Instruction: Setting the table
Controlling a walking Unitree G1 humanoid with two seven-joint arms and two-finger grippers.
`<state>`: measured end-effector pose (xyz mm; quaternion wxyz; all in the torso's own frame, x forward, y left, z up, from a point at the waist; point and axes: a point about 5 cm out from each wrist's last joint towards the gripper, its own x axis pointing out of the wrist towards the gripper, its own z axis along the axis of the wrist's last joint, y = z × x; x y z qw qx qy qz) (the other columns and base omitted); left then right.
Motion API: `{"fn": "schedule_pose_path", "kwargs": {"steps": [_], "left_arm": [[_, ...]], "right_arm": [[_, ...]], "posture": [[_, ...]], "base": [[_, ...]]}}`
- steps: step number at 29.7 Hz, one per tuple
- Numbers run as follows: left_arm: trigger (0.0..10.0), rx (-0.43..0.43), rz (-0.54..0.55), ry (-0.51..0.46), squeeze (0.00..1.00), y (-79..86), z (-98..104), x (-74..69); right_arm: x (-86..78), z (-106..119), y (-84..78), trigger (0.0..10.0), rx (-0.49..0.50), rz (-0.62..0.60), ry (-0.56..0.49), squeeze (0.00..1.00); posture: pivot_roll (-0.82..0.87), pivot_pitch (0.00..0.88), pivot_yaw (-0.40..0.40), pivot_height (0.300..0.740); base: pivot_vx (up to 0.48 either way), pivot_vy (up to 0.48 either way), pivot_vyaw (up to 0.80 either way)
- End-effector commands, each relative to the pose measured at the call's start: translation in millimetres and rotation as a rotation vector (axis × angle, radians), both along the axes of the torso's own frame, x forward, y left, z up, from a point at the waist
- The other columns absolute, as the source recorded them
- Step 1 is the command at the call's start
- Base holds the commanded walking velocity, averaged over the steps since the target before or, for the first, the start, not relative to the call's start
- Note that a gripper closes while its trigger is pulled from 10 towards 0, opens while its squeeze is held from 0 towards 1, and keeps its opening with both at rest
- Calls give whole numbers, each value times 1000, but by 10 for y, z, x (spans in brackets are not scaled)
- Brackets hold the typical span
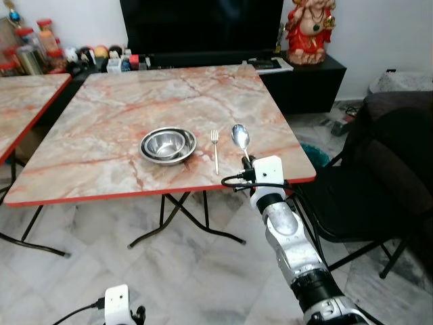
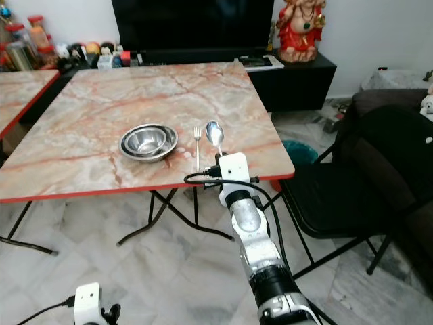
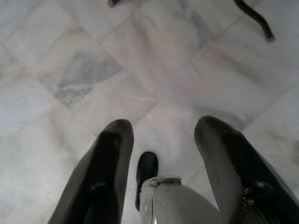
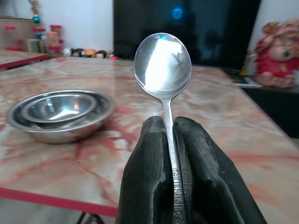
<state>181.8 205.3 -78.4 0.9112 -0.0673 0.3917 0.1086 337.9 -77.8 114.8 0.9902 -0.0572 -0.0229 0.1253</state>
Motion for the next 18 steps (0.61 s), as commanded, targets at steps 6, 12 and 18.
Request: {"fn": "schedule_pose_path", "kwargs": {"steps": [6,12,18], "left_arm": [[10000,10,3,10,0,40,-4,-20],[10000,8,4,13,0,37,-9,-29],[10000,9,5,13,0,42,-8,-29]], "right_arm": [[24,82,73,10000,4,26,-31,0],[25,79,63,10000,2,17,-30,0],[25,68,56,10000,8,12,-23,0]], "posture": [[59,0,27,740],[58,0,29,740],[58,0,32,740]], "base": [[342,0,0],[343,0,0],[344,0,0]]}}
